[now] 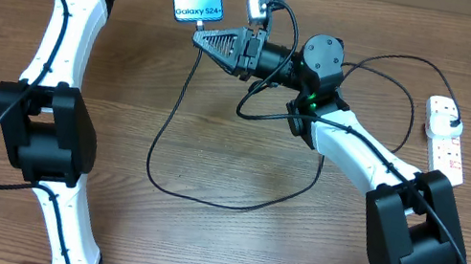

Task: Plug charger to phone and switch on socket
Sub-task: 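Push the plug with the right gripper into the phone's bottom port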

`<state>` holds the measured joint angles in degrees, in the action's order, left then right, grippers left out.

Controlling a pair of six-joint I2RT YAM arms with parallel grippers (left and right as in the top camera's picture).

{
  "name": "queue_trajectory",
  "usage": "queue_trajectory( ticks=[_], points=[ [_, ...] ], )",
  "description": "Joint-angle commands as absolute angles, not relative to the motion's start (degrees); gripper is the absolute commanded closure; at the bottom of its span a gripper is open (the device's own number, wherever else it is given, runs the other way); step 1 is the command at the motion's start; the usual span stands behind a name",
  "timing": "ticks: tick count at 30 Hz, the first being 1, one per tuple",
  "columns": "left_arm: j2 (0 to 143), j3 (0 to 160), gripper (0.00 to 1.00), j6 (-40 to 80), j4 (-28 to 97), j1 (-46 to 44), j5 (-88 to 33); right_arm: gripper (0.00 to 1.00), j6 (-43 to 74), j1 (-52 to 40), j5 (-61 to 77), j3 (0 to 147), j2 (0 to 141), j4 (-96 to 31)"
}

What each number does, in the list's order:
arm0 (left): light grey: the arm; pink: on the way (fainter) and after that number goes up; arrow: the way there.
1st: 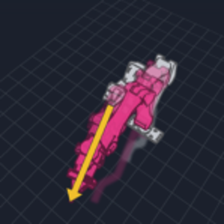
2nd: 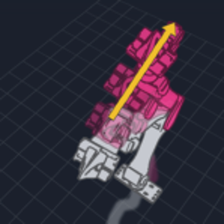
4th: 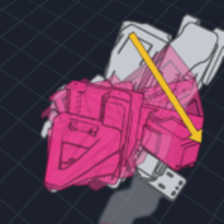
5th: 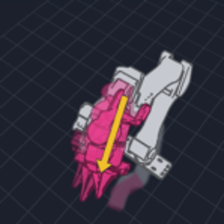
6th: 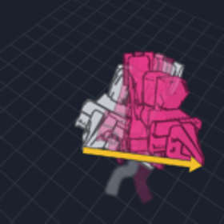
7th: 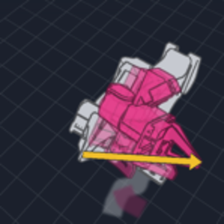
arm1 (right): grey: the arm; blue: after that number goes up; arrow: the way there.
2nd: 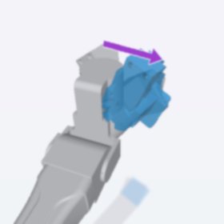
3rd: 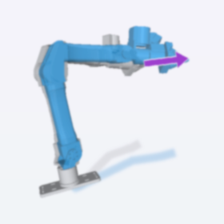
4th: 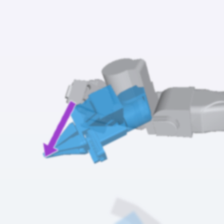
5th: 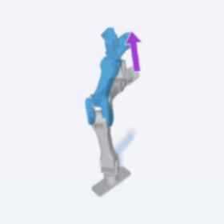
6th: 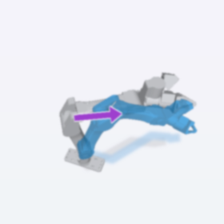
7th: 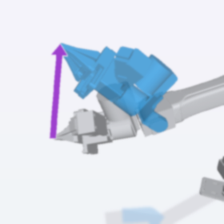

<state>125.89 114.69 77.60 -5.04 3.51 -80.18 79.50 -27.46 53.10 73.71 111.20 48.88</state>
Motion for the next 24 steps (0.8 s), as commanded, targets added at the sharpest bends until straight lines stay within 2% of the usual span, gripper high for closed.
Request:
queue_trajectory(
  ticks=[1,24],
  points=[
    [125.8,115.72,0.96,76.05,-5.43,3.36,-83.88,0.96,79.24,-27.24,51.42,74.65,111.24,49.19],
    [125.8,115.72,0.96,71.46,-5.43,2.44,-85.6,0.96,81.65,-27.24,47.11,74.65,111.24,49.15]
  ],
)
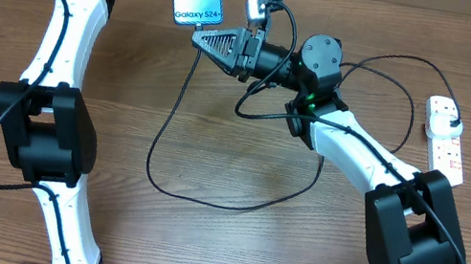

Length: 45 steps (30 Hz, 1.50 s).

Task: Plug charger to phone and switch on socket
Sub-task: 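Push the plug with the right gripper into the phone's bottom port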

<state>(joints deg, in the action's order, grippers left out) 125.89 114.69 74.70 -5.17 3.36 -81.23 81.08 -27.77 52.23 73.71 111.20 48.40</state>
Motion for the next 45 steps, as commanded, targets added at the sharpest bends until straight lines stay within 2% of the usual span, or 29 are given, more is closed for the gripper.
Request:
queue_trajectory(
  ticks=[1,13,27,28,30,32,33,36,45],
  points=[
    [125.8,115.72,0.96,70.98,-5.43,2.13,-85.71,0.96,81.65,-27.24,46.48,74.65,111.24,49.15],
    [125.8,115.72,0.93,69.36,-5.19,1.3,-90.63,0.96,81.58,-27.24,46.52,74.65,111.24,47.44],
    [125.8,115.72,0.96,69.19,-5.19,1.3,-90.63,0.96,81.62,-27.24,45.1,74.65,111.24,47.48],
    [125.8,115.72,0.96,69.19,-5.19,1.3,-90.63,0.93,81.62,-27.24,45.25,74.65,111.24,47.48],
    [125.8,115.72,0.96,69.19,-5.19,1.32,-90.63,0.8,81.62,-27.24,45.54,74.65,111.24,47.48],
    [125.8,115.72,0.96,69.19,-5.19,1.45,-90.63,0.53,81.62,-27.24,45.63,74.65,111.24,47.51],
    [125.8,115.72,0.96,69.17,-5.19,1.52,-90.63,0.44,81.62,-27.24,45.69,74.65,111.24,47.48],
    [125.8,115.72,0.96,69.19,-5.19,1.78,-90.61,0.36,81.62,-27.24,45.89,74.65,111.24,47.48],
    [125.8,115.72,0.96,68.71,-5.17,2.68,-90.63,0.27,81.62,-26.46,46.19,74.65,111.24,47.51]
  ],
)
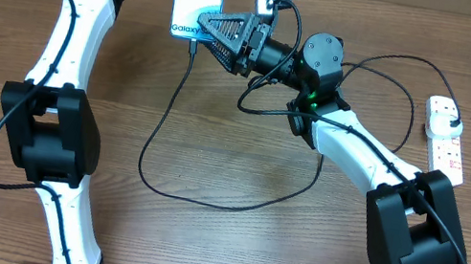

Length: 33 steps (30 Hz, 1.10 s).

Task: Plug charger to phone and switch on socket
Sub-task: 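Push the plug with the right gripper into the phone's bottom port, then open the right gripper and move it back toward the power strip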

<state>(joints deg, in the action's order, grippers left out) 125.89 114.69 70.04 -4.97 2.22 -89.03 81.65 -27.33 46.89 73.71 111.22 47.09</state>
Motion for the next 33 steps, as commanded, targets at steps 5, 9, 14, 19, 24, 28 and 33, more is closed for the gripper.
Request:
queue_trajectory(
  ticks=[5,9,14,19,24,28,33],
  points=[
    [125.8,115.72,0.96,67.66,-5.19,3.14,-90.63,0.27,81.62,-23.31,47.88,74.65,111.24,47.42],
    [125.8,115.72,0.96,67.22,-5.19,3.57,-90.63,0.28,81.58,-19.07,50.13,74.65,111.24,44.86],
    [125.8,115.72,0.96,67.2,-5.19,3.73,-90.61,0.31,75.81,-14.81,51.11,74.65,111.24,29.45],
    [125.8,115.7,0.96,66.15,-5.15,3.31,-89.32,0.34,59.81,-14.28,48.99,74.65,111.24,5.56],
    [125.8,115.63,0.96,63.4,-4.23,2.48,-88.12,0.35,48.23,-14.26,39.86,74.65,111.24,-14.11],
    [125.8,115.59,0.96,57.39,0.19,2.07,-86.83,0.37,43.22,-14.0,34.57,74.65,111.24,-23.2],
    [125.91,115.55,0.96,43.66,13.93,1.89,-83.53,0.39,41.17,-13.23,32.18,74.65,111.24,-28.25]
  ],
)
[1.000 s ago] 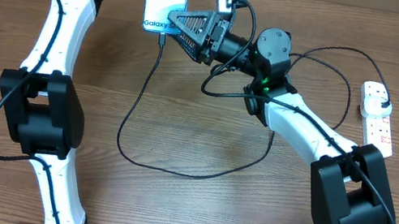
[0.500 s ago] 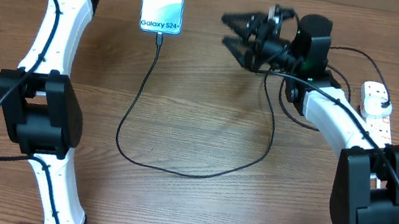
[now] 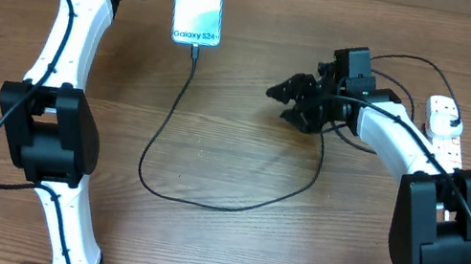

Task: Plug charger to phone and switch on socket
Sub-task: 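Open the right gripper and move it back toward the power strip, then lower the cabled phone toward the table with the left gripper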

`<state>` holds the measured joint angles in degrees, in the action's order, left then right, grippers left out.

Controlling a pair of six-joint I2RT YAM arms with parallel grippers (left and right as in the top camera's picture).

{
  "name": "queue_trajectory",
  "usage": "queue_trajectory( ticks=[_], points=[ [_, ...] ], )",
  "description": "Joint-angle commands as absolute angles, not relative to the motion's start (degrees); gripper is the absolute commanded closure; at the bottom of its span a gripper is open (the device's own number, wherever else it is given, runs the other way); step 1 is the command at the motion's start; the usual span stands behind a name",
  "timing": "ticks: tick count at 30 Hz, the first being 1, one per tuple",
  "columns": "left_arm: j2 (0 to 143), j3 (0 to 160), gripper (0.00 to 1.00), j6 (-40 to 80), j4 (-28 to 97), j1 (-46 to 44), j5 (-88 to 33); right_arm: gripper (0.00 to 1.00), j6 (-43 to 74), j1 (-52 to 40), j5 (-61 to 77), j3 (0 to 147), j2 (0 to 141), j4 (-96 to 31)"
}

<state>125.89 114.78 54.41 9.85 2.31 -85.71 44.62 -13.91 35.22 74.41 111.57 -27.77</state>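
The phone (image 3: 199, 7) hangs at the far edge of the table, its lit screen reading Galaxy S24+. My left gripper is shut on its top end. The black charger cable (image 3: 157, 138) enters the phone's bottom edge at the plug (image 3: 196, 48), loops across the table and runs off to the right. My right gripper (image 3: 276, 98) hovers at right of centre, pointing left, open with nothing between its fingers. The white socket strip (image 3: 445, 142) lies at the right edge with a white plug (image 3: 443, 110) in its far end.
The cable's slack forms a wide loop (image 3: 204, 201) on the wooden table (image 3: 223, 256) in front of the phone. More black cable (image 3: 402, 69) arcs behind the right arm towards the strip. Both arm bases stand at the near edge.
My right gripper was at the phone's lower end by the cable plug; now it is well off to the right, apart from phone and cable. The cable stays in the phone, still held by the left gripper.
At the two oldest moments my right gripper sat just right of the phone's bottom edge, where the cable meets it, while the left held the phone. Then the phone and gripper overlapped at that end. Now the right gripper is away and the cable hangs from the phone.
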Motion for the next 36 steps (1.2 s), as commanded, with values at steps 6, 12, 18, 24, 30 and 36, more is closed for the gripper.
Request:
queue_trajectory(
  ticks=[6,12,18,24,30,36],
  points=[
    [125.93,115.55,0.96,22.04,41.58,1.65,-69.1,0.39,40.16,-13.1,28.62,74.65,109.93,-29.26],
    [125.97,115.52,0.96,11.53,58.26,-0.19,-53.98,0.38,40.18,-13.1,22.09,74.65,107.44,-32.67],
    [126.02,115.48,0.96,8.86,63.18,-3.68,-45.17,0.38,39.92,-13.1,17.32,74.65,105.06,-38.37],
    [126.02,114.13,0.96,8.82,63.53,-8.12,-41.3,0.39,38.7,-13.1,15.84,74.65,104.14,-42.92],
    [126.02,106.39,0.96,10.46,58.89,-10.7,-41.39,0.41,38.7,-13.1,15.88,74.65,104.14,-43.9],
    [126.02,101.3,0.96,12.08,54.39,-12.16,-41.95,0.4,38.7,-13.1,15.88,74.65,104.14,-43.9]
  ],
)
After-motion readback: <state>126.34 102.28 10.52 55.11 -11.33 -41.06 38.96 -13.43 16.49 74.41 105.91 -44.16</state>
